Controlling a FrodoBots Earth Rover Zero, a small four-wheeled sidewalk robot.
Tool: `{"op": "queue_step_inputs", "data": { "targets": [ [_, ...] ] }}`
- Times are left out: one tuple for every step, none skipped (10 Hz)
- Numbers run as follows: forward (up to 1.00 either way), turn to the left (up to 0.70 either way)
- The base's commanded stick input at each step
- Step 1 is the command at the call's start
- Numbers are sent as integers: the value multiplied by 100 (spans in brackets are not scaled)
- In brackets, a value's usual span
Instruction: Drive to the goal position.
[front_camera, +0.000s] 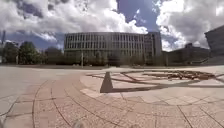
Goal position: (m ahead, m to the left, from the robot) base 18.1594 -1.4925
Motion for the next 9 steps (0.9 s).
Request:
{"op": "queue_step_inputs", "data": {
  "targets": [
    [70,0],
    [70,0],
    [70,0],
    [70,0],
    [70,0],
    [70,0],
    [70,0],
    [70,0],
    [70,0]
  ]
}}
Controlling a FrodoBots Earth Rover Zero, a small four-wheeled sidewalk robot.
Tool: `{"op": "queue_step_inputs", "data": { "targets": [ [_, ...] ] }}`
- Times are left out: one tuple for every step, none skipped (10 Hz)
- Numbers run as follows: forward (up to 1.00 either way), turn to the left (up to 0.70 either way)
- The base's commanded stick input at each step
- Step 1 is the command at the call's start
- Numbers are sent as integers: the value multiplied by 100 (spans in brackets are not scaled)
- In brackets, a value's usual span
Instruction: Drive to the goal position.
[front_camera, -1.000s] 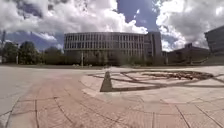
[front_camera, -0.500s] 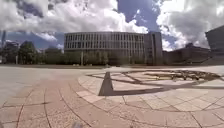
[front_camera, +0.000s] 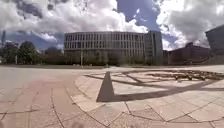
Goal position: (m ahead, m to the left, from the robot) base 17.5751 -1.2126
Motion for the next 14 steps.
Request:
{"op": "queue_step_inputs", "data": {
  "targets": [
    [70,0],
    [70,0],
    [70,0],
    [70,0],
    [70,0],
    [70,0],
    [70,0],
    [70,0],
    [70,0],
    [70,0],
    [70,0],
    [70,0],
    [70,0],
    [70,0]
  ]
}}
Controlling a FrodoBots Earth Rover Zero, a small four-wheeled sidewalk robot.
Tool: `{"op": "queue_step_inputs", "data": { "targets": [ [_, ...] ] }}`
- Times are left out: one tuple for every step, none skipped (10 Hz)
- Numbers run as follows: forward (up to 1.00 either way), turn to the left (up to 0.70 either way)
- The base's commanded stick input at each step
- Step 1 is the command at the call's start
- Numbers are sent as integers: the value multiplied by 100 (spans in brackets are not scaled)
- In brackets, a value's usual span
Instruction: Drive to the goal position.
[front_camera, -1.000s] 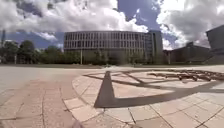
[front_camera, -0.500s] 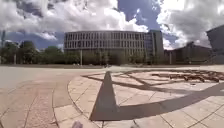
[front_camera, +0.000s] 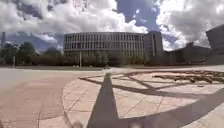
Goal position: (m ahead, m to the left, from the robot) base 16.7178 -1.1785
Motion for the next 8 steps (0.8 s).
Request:
{"op": "queue_step_inputs", "data": {
  "targets": [
    [70,0],
    [70,0],
    [70,0],
    [70,0],
    [70,0],
    [70,0],
    [70,0],
    [70,0]
  ]
}}
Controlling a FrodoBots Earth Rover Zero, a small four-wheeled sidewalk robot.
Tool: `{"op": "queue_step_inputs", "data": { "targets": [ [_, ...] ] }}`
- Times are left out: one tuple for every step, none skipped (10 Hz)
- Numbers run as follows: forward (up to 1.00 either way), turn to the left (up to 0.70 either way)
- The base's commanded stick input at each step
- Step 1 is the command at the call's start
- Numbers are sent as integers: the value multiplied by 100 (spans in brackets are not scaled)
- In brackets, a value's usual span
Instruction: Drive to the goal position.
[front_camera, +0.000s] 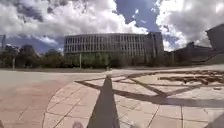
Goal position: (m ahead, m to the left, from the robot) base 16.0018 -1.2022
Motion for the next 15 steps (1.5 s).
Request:
{"op": "queue_step_inputs", "data": {
  "targets": [
    [70,0],
    [70,0],
    [70,0],
    [70,0],
    [70,0],
    [70,0],
    [70,0],
    [70,0],
    [70,0],
    [70,0],
    [70,0],
    [70,0],
    [70,0],
    [70,0],
    [70,0]
  ]
}}
